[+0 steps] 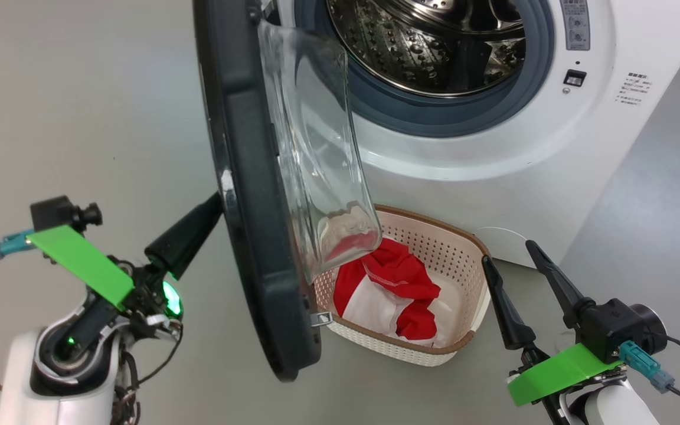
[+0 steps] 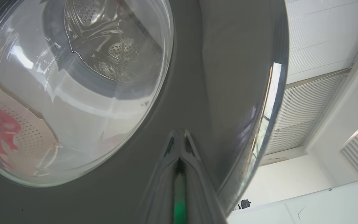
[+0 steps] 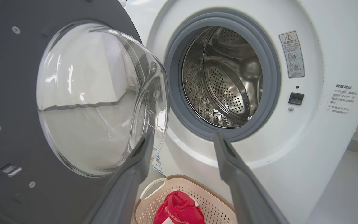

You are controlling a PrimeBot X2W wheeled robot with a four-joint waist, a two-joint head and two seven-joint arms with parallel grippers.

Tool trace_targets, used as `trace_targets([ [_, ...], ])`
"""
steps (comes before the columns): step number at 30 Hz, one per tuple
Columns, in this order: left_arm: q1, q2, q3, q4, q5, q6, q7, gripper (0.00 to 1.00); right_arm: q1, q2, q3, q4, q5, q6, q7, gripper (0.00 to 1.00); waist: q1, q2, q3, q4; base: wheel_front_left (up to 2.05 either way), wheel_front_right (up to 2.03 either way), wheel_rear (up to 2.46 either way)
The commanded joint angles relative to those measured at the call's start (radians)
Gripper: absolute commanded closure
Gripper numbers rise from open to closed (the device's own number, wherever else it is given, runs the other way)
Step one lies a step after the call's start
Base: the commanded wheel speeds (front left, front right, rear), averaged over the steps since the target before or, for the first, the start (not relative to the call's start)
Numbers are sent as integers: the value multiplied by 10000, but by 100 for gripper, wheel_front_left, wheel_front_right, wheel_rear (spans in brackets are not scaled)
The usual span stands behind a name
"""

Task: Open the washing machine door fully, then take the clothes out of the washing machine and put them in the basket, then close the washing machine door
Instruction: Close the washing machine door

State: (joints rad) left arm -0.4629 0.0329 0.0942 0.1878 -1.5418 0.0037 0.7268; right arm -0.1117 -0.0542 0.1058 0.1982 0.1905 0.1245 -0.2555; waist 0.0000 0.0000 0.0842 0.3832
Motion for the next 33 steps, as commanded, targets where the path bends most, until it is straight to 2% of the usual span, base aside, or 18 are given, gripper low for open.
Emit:
trace_targets([
  [1,29,175,72,-420,-169,-67,-16,100,-410,38,171,-212,29,62,-63,0,0,0,9,-51,0,0,0],
  [9,143,221,-141,-474,15,-94,-296,100,-420,39,182,-212,74,62,-63,0,0,0,61,-244,0,0,0],
  [16,450,642,-61,-395,886,-438,-910,100,-315,39,123,-205,122,62,-63,0,0,0,-8,-225,0,0,0],
  [17,490,746,-45,-427,1126,-543,-1096,89,-303,39,114,-200,125,62,-63,0,0,0,-21,-209,0,0,0],
  [18,527,819,-10,-454,1366,-633,-1333,54,-293,39,114,-193,131,62,-63,0,0,0,-35,-194,0,0,0],
  [19,564,904,-10,-503,1624,-734,-1542,0,-284,39,117,-186,138,62,-63,0,0,0,-49,-178,0,0,0],
  [25,1001,1742,-385,-942,4212,-1239,-3462,0,-228,39,201,-141,202,62,-63,0,0,0,-155,-130,0,0,0],
  [29,1499,2338,-1091,-1170,6354,-1324,-5254,0,-196,39,239,-143,202,62,-63,0,0,0,-200,-126,0,0,0],
  [30,1499,2338,-1091,-1170,6354,-1324,-5254,0,-196,39,239,-143,202,62,-63,0,0,0,-200,-126,0,0,0],
  [33,1816,2628,-1550,-1153,7686,-1336,-6655,0,-168,39,239,-148,204,62,-63,0,0,0,-235,-129,0,0,0],
])
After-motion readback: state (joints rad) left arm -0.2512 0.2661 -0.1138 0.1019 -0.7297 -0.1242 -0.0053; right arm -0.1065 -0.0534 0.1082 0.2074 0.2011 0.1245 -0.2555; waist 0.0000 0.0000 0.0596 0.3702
